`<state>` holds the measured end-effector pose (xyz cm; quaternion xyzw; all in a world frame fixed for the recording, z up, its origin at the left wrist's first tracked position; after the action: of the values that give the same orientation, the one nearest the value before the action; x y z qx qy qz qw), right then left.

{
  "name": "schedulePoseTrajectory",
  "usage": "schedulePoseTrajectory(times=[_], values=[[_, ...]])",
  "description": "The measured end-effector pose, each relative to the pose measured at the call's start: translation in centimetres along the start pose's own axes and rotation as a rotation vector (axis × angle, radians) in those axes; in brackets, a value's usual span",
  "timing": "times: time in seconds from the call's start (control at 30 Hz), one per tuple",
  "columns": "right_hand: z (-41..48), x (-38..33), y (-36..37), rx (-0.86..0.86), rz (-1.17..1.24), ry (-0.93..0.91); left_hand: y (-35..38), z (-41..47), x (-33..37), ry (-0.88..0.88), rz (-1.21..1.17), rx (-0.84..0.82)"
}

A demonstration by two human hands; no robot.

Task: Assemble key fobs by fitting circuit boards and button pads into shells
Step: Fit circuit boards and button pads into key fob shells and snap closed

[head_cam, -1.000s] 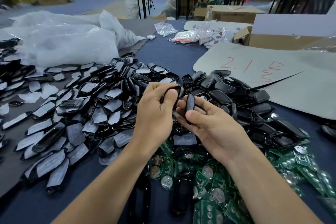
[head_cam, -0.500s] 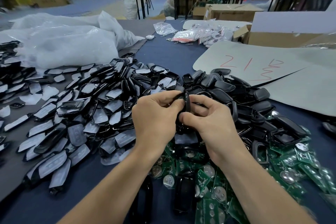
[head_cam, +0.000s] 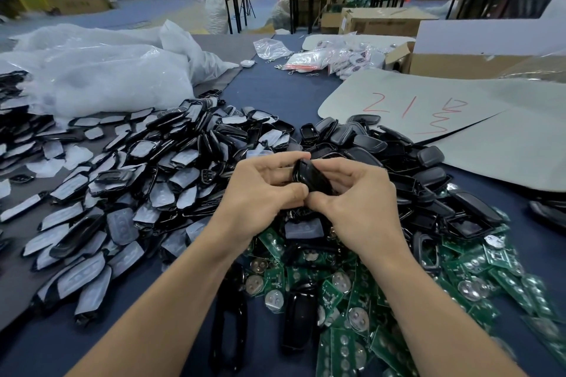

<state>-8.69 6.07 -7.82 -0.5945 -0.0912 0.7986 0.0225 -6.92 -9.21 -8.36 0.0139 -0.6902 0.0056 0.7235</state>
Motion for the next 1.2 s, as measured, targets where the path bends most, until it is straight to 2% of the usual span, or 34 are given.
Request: schedulePoseTrajectory(times=[0.17, 0.4, 0.8, 1.0, 1.2], values=[[0.2, -0.4, 0.3, -0.092, -0.084, -0.032, -1.0, 0.1, 0.7, 0.039, 0.050, 0.070], [0.6, -0.4, 0.5, -0.235, 0.008, -0.039, -1.6, -0.3, 1.9, 0.122, 0.069, 0.104], [0.5, 0.0, 1.0, -0.231, 0.213, 0.005, -1.8, -0.9, 2.7, 0.173, -0.013, 0.119], [0.2, -0.5, 0.6, -0.171, -0.086, -0.034, -2.2, -0.8, 2.0, 0.152, 0.117, 0.147], [-0.5, -2.6, 0.7, -0.057, -0.330, -0.237, -2.2, -0.3, 1.0, 0.071, 0.046, 0.231]])
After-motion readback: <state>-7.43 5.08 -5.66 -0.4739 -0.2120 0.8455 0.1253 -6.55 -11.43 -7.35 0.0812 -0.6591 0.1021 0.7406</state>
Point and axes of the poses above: each hand's wrist, its own z-axis towards the middle knuckle, its own y-axis out of the palm, x = y × z, the point moved 9 cm from there along z, towards the middle knuckle, and after that the axes turned 2 degrees about -y, right-handed, at the moved point
